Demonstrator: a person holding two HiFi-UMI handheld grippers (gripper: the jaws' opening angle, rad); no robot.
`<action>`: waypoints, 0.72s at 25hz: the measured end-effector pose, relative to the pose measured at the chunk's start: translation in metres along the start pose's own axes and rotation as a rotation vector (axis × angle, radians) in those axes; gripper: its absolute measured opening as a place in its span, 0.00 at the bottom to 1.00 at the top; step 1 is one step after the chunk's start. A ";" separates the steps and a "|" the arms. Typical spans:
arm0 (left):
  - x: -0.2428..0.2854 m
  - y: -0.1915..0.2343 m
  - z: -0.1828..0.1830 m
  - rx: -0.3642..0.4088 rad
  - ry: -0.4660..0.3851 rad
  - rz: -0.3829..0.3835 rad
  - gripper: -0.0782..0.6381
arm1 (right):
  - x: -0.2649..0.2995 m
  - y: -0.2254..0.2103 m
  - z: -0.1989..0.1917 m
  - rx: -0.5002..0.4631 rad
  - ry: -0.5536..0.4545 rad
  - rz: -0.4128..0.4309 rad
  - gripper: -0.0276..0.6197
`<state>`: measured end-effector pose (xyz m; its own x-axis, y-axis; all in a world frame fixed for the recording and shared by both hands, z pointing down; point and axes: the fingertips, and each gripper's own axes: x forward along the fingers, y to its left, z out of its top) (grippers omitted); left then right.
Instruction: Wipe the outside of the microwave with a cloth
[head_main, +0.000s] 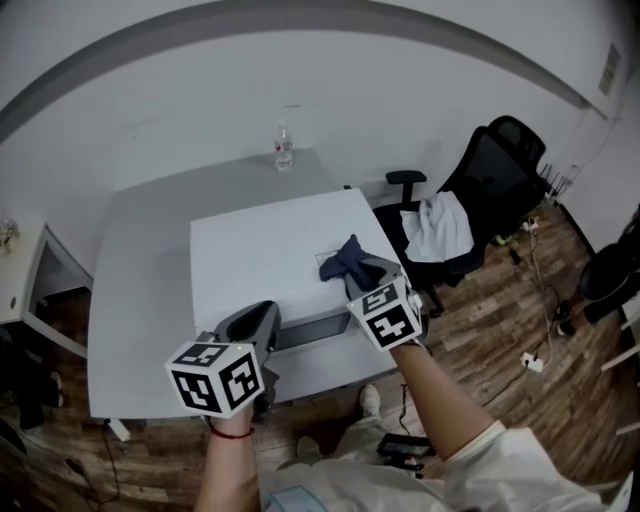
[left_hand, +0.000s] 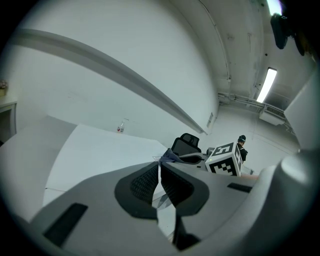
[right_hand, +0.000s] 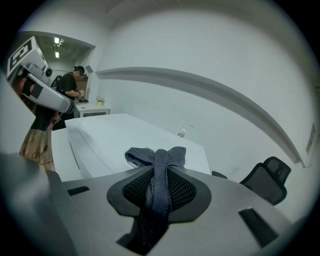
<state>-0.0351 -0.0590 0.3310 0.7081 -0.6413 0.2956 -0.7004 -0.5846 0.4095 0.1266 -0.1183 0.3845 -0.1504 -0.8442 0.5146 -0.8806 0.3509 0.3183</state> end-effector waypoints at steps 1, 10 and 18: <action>-0.002 0.002 0.001 -0.001 -0.002 0.004 0.12 | 0.000 0.002 0.001 0.009 0.001 -0.012 0.19; -0.017 0.017 -0.003 -0.018 -0.009 0.040 0.12 | 0.007 0.036 0.016 0.014 0.006 -0.009 0.19; -0.033 0.033 -0.006 -0.034 -0.010 0.080 0.12 | 0.015 0.082 0.042 -0.044 -0.011 0.075 0.19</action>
<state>-0.0810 -0.0538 0.3401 0.6486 -0.6907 0.3198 -0.7513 -0.5138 0.4141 0.0329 -0.1195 0.3848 -0.2206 -0.8190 0.5298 -0.8460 0.4309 0.3139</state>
